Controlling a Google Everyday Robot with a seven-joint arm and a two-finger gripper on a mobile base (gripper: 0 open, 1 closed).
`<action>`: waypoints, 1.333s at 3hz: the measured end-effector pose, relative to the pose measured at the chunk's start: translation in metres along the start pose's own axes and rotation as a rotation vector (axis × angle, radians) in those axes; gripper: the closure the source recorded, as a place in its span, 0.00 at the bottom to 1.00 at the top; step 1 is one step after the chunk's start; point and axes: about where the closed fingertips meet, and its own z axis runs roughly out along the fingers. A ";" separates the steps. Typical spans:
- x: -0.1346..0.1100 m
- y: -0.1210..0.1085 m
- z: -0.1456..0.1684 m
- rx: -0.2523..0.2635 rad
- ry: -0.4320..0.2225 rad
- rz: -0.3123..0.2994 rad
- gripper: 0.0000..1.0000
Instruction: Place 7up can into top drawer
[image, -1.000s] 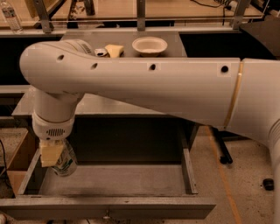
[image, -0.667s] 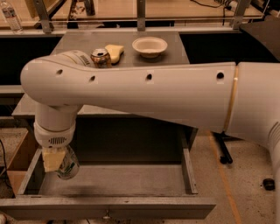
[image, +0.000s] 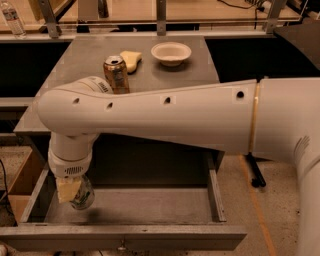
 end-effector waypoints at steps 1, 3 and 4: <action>0.003 -0.002 0.010 -0.011 -0.008 -0.014 1.00; 0.010 -0.003 0.026 -0.003 -0.010 -0.018 1.00; 0.014 -0.004 0.037 0.013 -0.017 -0.013 1.00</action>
Offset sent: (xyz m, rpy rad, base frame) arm 0.0069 0.0036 -0.0289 0.0084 0.0179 0.0308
